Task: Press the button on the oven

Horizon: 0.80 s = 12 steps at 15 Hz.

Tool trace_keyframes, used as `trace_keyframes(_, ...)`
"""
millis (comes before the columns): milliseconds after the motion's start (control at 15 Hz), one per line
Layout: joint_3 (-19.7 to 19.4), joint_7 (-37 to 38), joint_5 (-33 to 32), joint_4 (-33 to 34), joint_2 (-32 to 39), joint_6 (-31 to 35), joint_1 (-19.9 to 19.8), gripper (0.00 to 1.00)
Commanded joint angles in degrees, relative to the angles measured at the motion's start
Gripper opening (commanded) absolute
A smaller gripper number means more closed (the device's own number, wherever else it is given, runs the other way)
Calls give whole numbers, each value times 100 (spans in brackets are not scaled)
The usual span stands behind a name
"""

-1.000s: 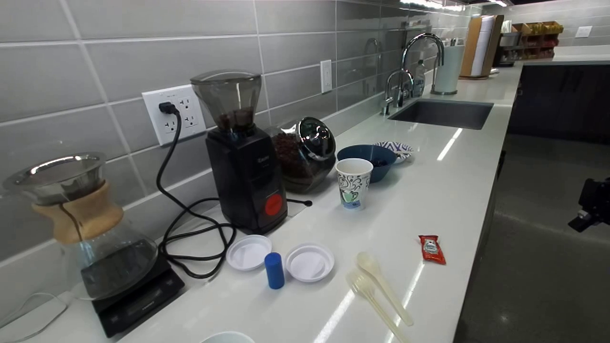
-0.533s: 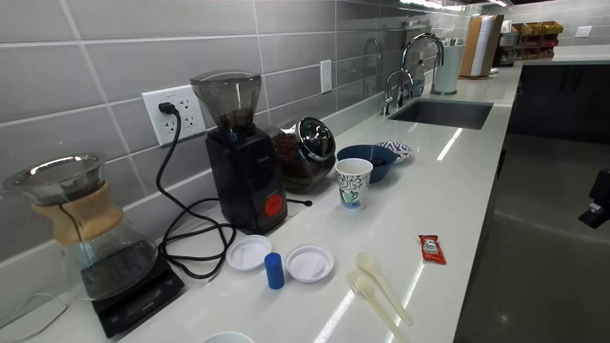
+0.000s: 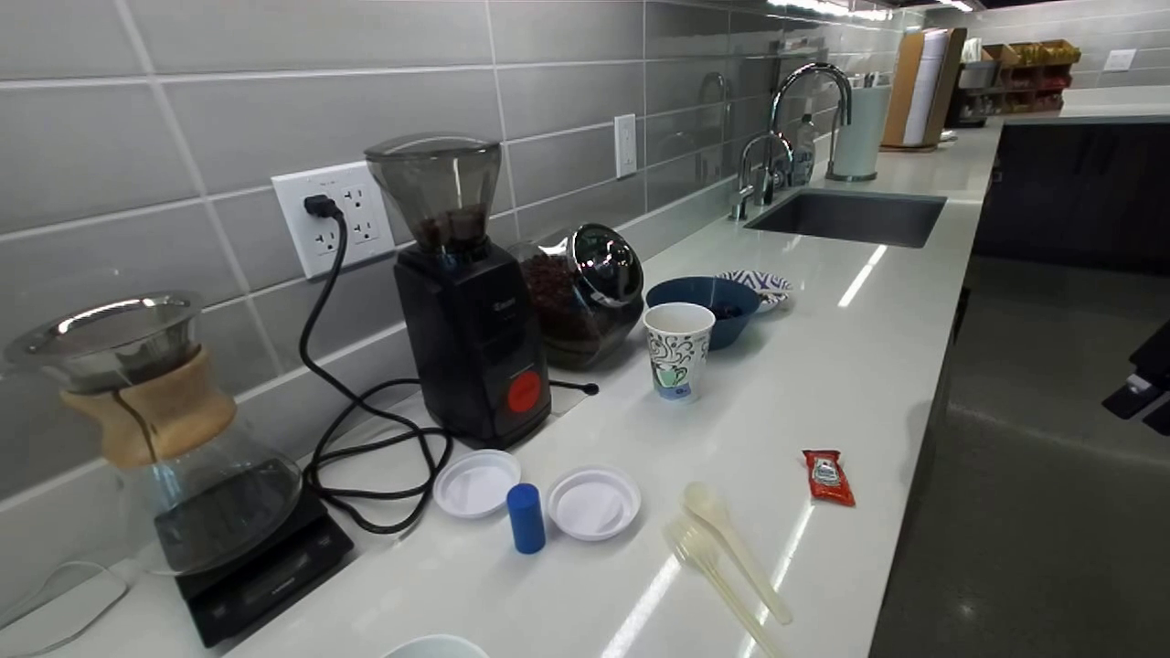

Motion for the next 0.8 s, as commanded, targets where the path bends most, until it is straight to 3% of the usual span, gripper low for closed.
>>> trace_keyframes(0, -89, -206, 23, -285, -338, 30, 99, 98)
trace_keyframes(67, -106, -237, 70, -281, -352, 0, 102, 100)
trace_keyframes(133, -113, -90, -1, -133, -169, -2, 110, 88)
trace_keyframes(267, -125, -122, -1, -149, -199, -3, 112, 100)
trace_keyframes(733, -130, -135, -1, -150, -200, -3, 114, 100)
